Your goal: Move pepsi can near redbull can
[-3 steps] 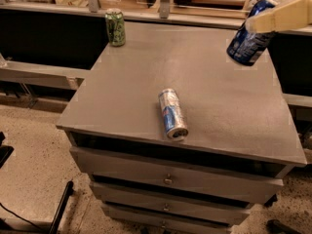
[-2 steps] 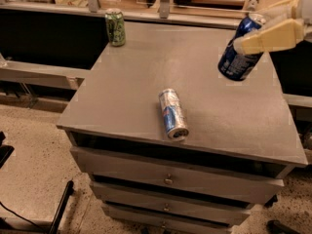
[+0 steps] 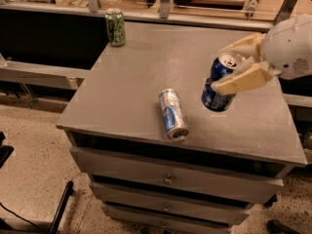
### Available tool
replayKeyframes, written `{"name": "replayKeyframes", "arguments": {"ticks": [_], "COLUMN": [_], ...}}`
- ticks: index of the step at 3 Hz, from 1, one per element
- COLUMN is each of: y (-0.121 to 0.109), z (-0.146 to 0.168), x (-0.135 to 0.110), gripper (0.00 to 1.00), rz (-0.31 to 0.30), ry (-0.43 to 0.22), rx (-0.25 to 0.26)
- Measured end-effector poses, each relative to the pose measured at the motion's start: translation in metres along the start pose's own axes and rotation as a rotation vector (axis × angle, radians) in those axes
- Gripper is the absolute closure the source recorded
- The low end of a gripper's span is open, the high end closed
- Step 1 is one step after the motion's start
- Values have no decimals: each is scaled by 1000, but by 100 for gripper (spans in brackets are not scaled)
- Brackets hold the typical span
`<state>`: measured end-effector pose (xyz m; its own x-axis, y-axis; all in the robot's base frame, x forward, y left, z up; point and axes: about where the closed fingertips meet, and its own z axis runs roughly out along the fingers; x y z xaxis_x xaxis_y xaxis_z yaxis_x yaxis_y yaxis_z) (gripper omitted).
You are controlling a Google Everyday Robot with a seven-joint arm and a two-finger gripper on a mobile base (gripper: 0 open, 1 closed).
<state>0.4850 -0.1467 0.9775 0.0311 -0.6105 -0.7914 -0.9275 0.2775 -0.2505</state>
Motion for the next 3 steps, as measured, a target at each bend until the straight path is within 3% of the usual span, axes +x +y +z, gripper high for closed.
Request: {"name": "replayKeyframes", "arguments": {"ticks": [2, 3], "y": [28, 33], "z": [25, 32], "x": [25, 35], "gripper": [100, 85], "rz": [-101, -95], "ry": [84, 112], "rx": [-54, -83]}}
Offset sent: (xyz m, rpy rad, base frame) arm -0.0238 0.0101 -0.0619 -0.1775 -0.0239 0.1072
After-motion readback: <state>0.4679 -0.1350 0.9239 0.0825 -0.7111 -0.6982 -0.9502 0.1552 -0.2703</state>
